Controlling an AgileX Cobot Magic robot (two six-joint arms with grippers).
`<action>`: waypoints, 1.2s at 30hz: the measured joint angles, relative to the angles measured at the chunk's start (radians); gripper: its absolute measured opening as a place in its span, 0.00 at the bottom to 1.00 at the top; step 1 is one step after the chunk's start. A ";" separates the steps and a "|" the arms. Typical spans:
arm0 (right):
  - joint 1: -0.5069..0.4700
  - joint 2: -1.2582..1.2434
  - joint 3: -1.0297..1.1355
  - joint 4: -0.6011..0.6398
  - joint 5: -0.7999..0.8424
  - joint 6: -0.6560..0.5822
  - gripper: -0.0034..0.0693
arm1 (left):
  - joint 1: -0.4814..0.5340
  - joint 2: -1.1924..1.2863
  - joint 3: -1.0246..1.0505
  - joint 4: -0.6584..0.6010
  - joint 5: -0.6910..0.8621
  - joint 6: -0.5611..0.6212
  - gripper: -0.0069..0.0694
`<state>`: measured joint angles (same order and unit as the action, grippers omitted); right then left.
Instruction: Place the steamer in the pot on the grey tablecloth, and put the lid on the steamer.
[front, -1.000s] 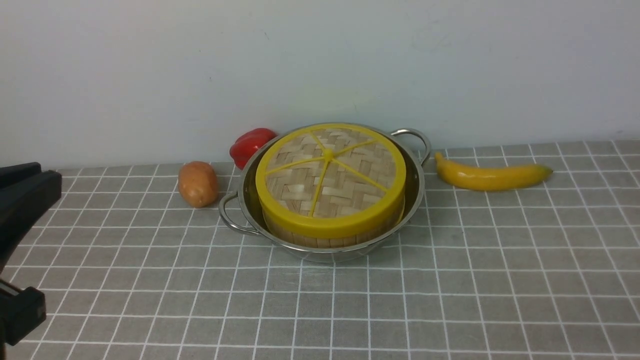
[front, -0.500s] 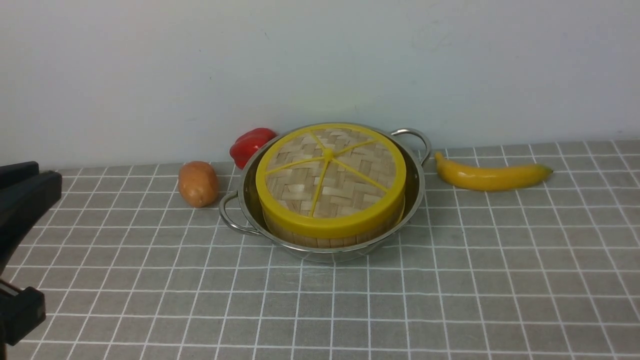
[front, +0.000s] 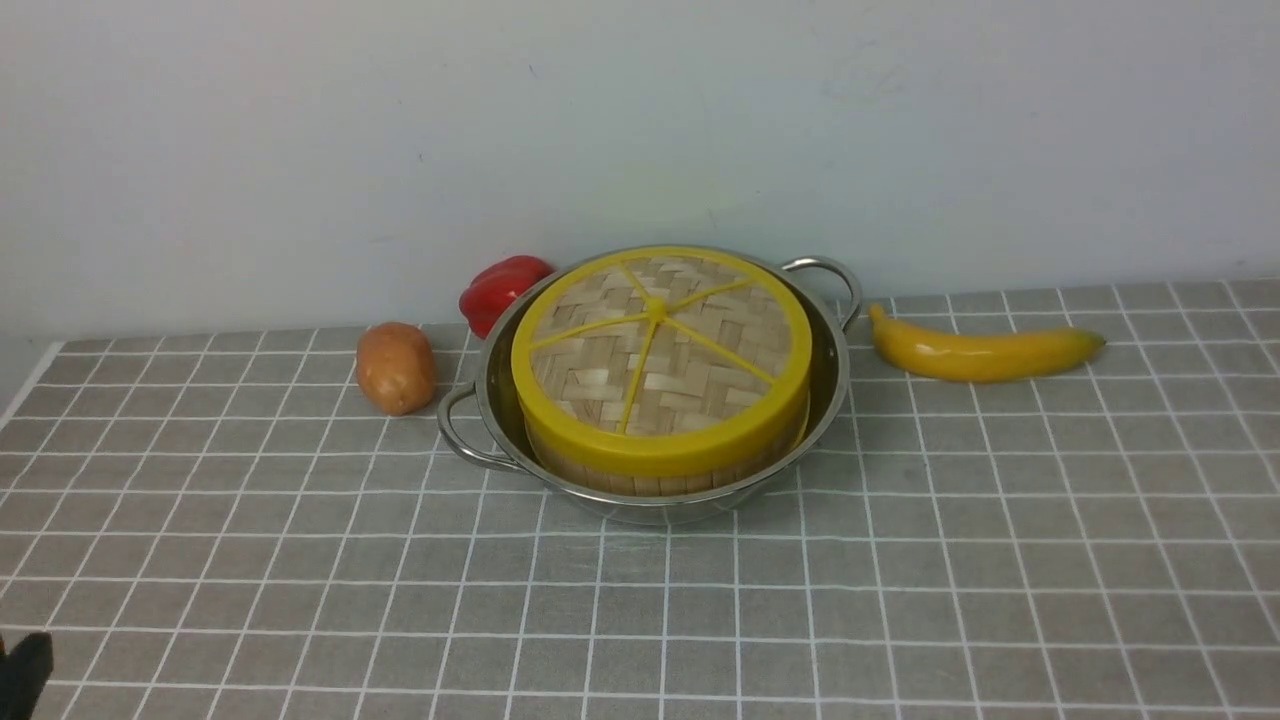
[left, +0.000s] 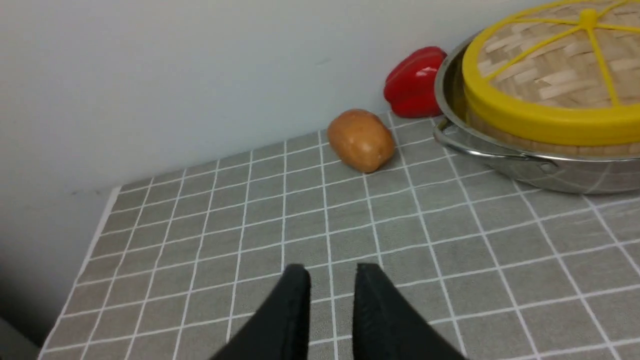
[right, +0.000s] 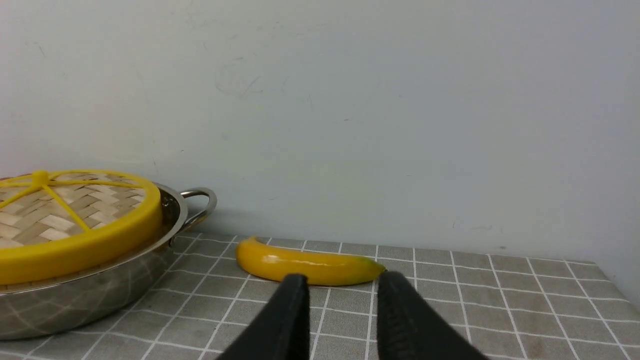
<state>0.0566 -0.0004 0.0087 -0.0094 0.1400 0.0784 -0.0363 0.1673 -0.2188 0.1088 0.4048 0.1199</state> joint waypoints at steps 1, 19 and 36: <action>0.000 0.000 0.000 0.000 0.000 0.000 0.36 | 0.016 -0.048 0.056 0.000 -0.033 -0.004 0.26; 0.000 -0.001 0.000 0.000 0.002 0.001 0.38 | 0.032 -0.166 0.226 -0.023 -0.073 -0.015 0.29; 0.000 -0.001 0.000 0.000 0.002 0.001 0.38 | 0.032 -0.166 0.226 -0.023 -0.073 -0.015 0.34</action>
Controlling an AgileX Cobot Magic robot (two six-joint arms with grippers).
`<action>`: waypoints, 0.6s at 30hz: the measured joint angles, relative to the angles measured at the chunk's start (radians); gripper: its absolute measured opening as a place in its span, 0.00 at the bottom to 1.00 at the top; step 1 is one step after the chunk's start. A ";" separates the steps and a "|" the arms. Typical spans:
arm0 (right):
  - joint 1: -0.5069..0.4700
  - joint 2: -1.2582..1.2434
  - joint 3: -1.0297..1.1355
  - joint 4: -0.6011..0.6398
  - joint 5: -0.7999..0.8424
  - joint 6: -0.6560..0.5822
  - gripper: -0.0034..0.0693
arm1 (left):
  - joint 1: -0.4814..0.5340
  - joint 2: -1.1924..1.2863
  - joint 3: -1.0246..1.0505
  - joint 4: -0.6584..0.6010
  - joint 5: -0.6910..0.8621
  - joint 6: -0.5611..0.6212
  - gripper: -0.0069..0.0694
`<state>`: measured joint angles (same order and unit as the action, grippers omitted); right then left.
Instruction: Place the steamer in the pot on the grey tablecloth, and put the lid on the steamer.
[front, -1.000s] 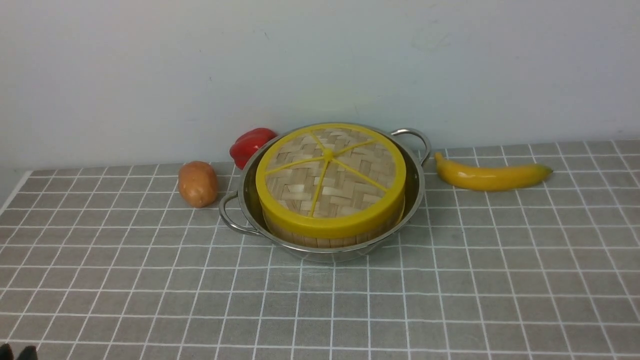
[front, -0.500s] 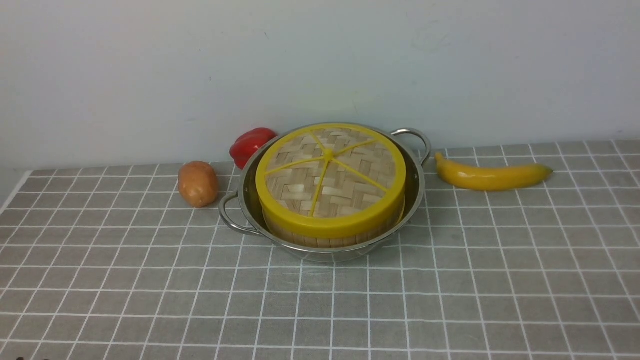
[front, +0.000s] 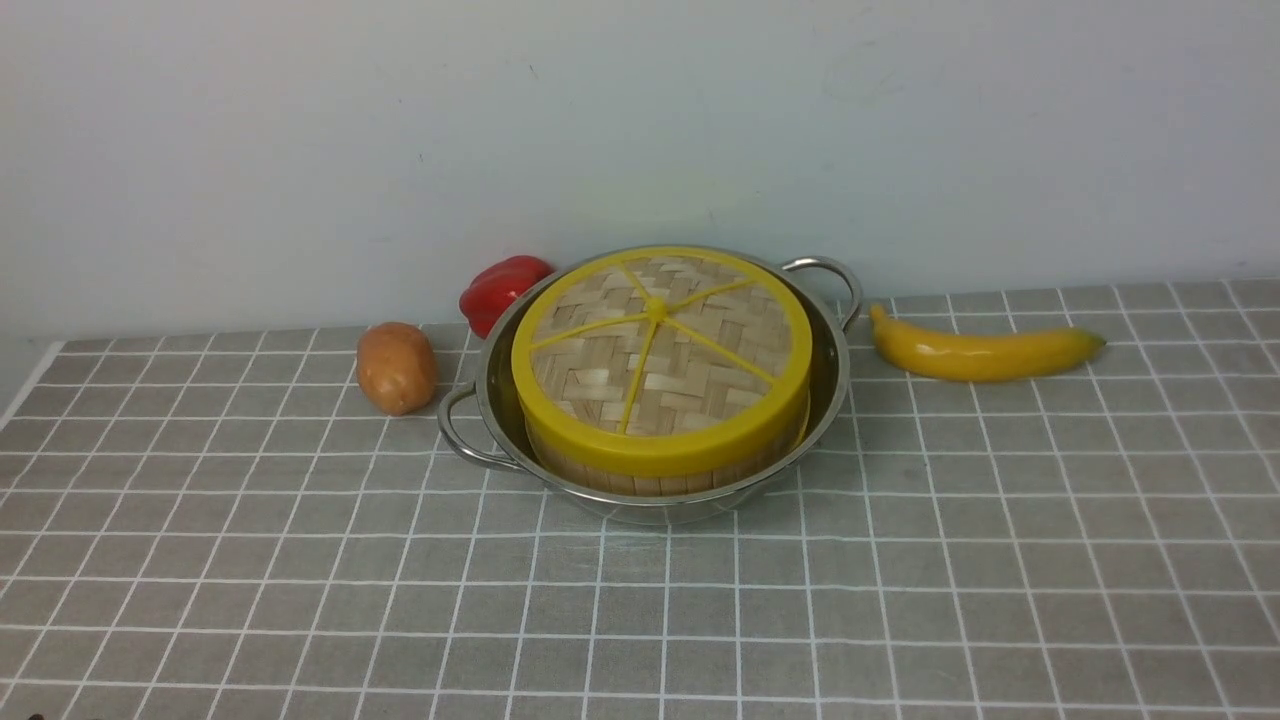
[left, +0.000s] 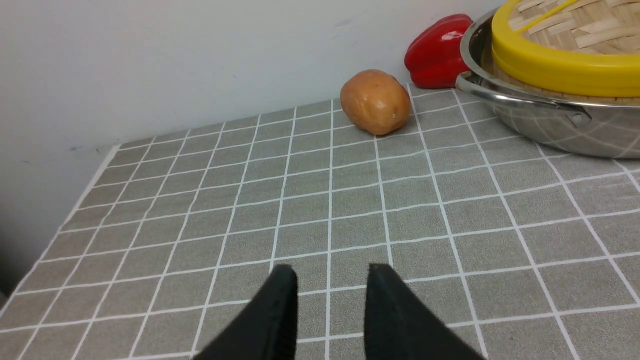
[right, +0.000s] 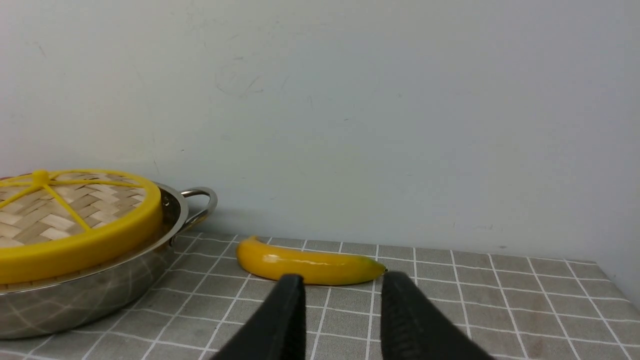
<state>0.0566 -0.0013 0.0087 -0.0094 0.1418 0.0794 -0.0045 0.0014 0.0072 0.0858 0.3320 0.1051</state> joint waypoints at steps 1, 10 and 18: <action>0.000 0.000 0.000 0.000 0.000 0.000 0.38 | 0.000 0.000 0.000 0.000 0.000 0.000 0.34; 0.000 0.000 0.000 0.000 0.000 0.000 0.38 | 0.000 0.000 0.000 0.000 0.000 0.000 0.36; 0.000 0.000 0.000 0.000 0.000 0.000 0.38 | 0.000 0.000 0.000 0.000 0.000 0.000 0.37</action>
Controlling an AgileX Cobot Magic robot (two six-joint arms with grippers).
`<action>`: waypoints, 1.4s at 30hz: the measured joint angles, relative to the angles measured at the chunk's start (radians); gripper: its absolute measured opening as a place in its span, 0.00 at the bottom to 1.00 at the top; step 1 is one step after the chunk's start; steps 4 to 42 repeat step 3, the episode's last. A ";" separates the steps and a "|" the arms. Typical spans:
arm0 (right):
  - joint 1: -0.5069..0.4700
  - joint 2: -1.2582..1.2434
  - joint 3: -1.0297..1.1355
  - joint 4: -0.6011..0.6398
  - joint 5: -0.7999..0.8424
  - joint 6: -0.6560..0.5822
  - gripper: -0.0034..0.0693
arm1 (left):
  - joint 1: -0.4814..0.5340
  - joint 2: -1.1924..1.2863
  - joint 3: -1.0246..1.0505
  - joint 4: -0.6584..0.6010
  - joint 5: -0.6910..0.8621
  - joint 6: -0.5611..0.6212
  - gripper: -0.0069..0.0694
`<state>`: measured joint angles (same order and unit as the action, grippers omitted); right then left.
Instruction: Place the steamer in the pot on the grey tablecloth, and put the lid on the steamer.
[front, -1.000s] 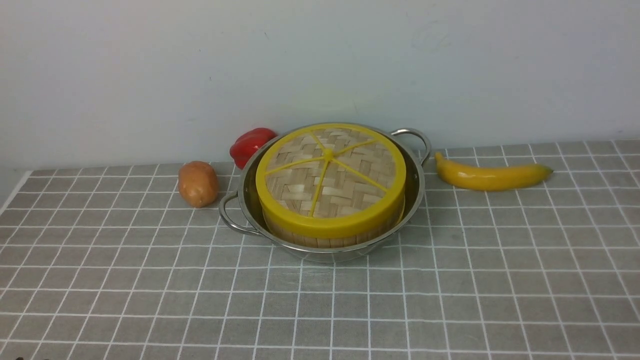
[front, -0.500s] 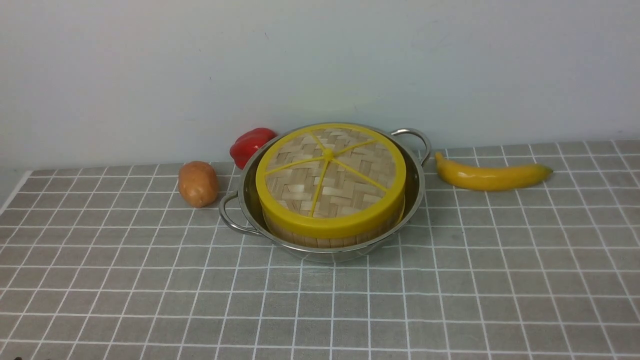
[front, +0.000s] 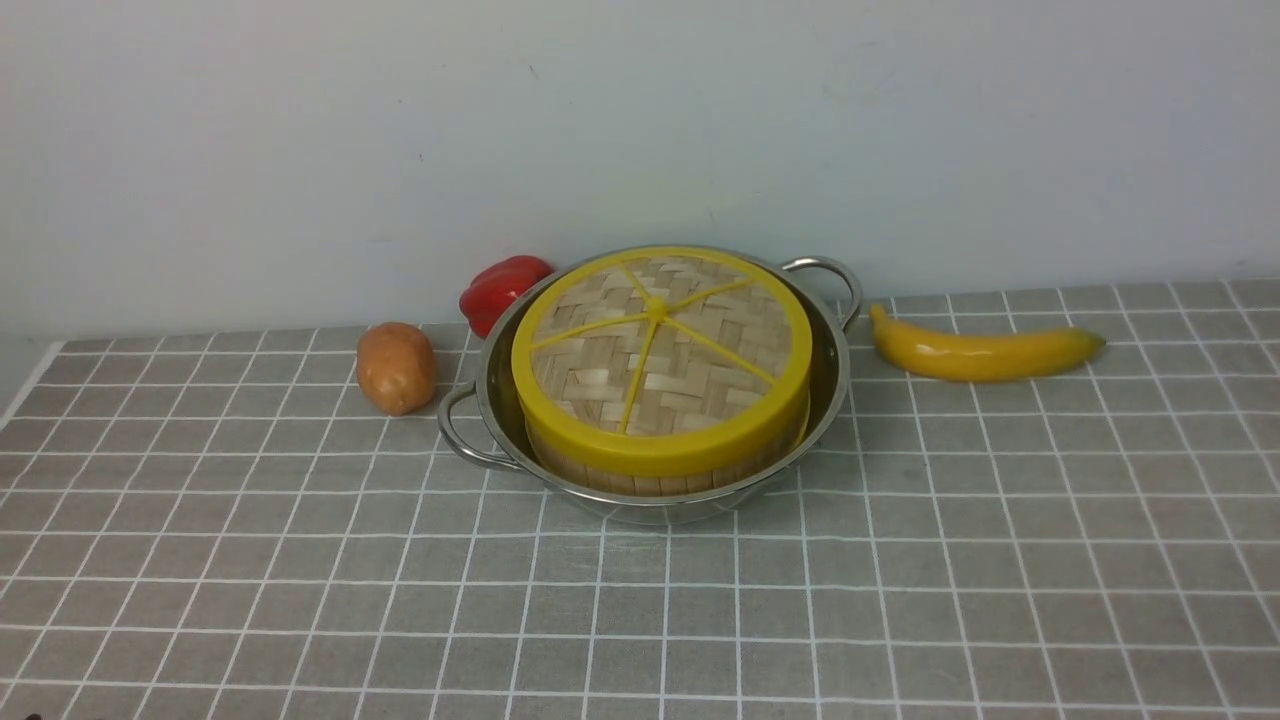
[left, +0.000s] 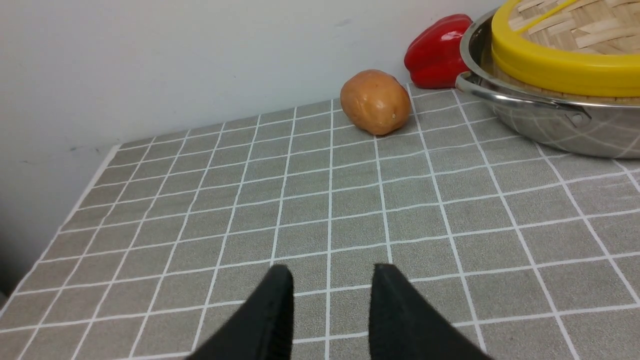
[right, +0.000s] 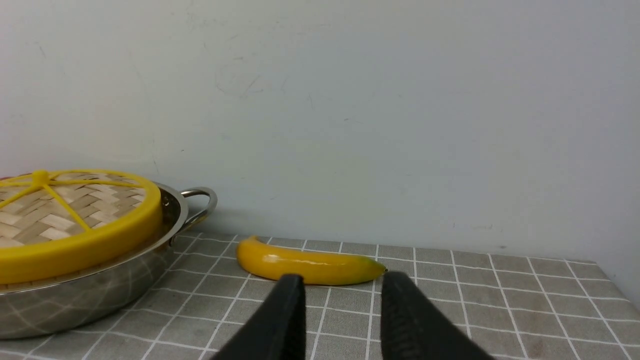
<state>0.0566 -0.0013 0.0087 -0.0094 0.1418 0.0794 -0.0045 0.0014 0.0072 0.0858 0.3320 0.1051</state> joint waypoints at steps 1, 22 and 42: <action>0.000 0.000 0.000 0.000 0.000 0.001 0.38 | 0.000 0.000 0.000 0.000 0.000 0.000 0.38; 0.000 0.000 0.000 0.000 0.000 0.008 0.38 | 0.000 0.000 0.000 0.000 0.000 0.000 0.38; 0.000 0.000 0.000 0.000 0.000 0.008 0.38 | 0.000 0.000 0.000 0.000 0.000 0.000 0.38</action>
